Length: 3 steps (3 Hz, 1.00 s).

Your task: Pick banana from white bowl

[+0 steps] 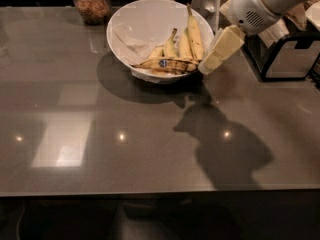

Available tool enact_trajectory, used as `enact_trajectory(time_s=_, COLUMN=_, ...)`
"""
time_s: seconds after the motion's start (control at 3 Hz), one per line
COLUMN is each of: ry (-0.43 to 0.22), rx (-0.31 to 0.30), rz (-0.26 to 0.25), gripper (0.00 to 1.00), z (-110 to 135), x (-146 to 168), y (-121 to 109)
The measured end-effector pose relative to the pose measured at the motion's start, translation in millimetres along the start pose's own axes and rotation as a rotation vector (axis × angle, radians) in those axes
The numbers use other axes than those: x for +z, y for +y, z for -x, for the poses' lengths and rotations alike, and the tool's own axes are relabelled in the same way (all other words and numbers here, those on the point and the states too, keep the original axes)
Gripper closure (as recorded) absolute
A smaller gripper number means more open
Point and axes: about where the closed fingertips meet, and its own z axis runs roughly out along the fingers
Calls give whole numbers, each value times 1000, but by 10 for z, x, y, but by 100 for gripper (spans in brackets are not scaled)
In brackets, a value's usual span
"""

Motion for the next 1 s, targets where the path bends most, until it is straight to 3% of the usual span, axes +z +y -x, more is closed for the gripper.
enact_trajectory(time_s=0.33, ry=-34, rx=20, rz=37, gripper=0, z=256, x=223, y=-149)
enact_trajectory(time_s=0.67, ry=-44, rx=25, rz=85, gripper=14, z=448, x=414, y=-177)
enact_trajectory(time_s=1.0, ry=-27, rx=44, rz=146, gripper=36, z=536, x=647, y=-161)
